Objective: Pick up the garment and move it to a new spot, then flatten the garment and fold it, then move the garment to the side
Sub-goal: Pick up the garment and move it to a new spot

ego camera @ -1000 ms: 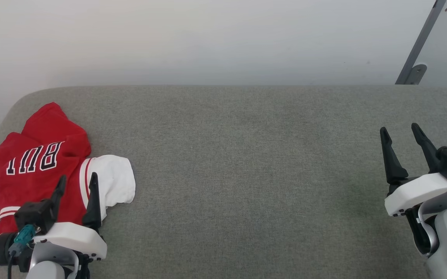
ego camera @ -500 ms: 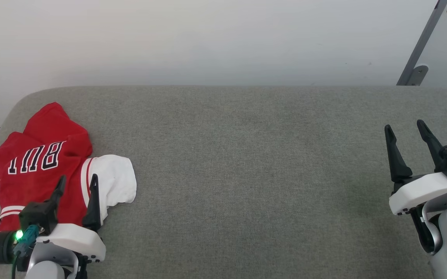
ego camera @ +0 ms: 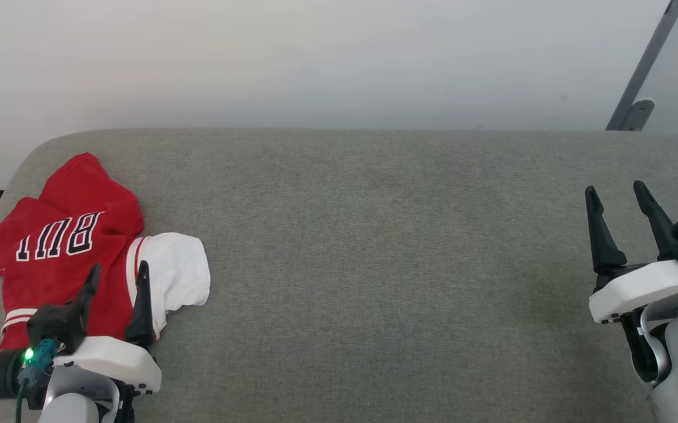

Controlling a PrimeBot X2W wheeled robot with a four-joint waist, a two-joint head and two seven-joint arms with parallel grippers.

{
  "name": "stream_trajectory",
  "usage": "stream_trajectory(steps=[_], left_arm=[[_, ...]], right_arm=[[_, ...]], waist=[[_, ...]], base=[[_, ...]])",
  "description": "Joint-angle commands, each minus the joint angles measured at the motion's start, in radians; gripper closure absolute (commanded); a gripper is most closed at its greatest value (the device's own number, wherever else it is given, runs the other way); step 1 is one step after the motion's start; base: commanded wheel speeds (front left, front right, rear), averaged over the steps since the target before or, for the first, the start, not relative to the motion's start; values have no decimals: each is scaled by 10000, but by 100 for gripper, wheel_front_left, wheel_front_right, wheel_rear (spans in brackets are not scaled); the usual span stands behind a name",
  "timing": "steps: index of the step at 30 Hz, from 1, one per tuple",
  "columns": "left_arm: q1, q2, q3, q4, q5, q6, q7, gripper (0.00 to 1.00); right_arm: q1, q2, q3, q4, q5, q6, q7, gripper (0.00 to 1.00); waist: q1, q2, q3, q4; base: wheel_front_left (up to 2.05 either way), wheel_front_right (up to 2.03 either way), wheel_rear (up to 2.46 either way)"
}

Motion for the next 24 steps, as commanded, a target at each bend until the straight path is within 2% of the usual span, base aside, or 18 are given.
stream_trajectory(steps=[1, 18, 24], left_arm=[[-102, -15, 58, 37, -58, -41, -60, 0], [278, -179, 472, 16, -126, -35, -59, 0], [510, -457, 760, -229, -9, -27, -59, 0]], right_arm=[[84, 53, -7, -60, 134, 50, -47, 0], [152, 477, 839, -111, 441, 50, -48, 0], [218, 579, 1012, -103, 553, 48, -48, 0]], waist=[[0, 0, 4, 105], [0, 0, -31, 2296], [0, 0, -51, 3217]], base=[[0, 0, 0], [0, 0, 0], [0, 0, 0]])
